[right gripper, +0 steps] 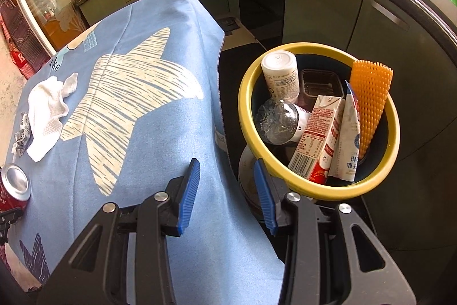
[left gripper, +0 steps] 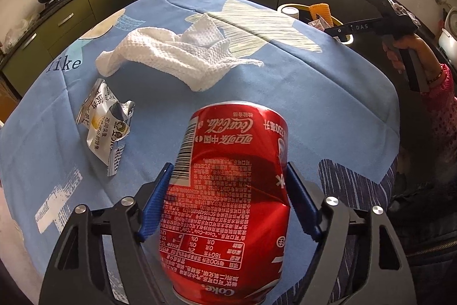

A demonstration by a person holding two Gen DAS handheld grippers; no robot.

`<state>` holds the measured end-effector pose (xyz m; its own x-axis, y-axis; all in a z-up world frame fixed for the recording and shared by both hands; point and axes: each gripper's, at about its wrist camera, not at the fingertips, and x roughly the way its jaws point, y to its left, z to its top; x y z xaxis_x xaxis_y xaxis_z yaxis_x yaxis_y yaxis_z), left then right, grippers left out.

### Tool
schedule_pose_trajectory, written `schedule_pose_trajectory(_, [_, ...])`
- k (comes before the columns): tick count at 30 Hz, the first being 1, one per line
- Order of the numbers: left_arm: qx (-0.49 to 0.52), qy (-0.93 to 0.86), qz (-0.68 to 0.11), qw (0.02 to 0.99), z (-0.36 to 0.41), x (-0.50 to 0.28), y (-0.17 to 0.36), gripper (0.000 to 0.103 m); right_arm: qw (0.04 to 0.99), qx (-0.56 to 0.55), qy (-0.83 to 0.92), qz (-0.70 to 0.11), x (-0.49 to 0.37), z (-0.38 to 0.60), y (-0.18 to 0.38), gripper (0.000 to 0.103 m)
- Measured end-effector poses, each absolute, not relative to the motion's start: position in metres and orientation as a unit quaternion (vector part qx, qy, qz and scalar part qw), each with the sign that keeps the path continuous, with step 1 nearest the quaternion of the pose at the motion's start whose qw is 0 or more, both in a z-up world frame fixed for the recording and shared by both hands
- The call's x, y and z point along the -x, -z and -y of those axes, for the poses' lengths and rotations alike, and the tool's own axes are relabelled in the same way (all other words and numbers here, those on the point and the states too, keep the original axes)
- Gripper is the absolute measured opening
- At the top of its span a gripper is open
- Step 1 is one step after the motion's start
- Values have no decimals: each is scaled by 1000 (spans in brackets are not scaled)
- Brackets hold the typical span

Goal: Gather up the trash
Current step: 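Lower the left gripper onto the red Coca-Cola can and grasp it, then carry the red can over the bin and open the left gripper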

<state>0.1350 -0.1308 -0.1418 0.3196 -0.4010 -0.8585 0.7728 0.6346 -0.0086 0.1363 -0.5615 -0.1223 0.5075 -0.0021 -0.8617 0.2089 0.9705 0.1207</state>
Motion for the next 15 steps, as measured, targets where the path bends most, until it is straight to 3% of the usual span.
schedule_pose_trajectory(15, [-210,379,-433,790,151,-126,125,72,865,-120,53,-484,-126,565,121,38])
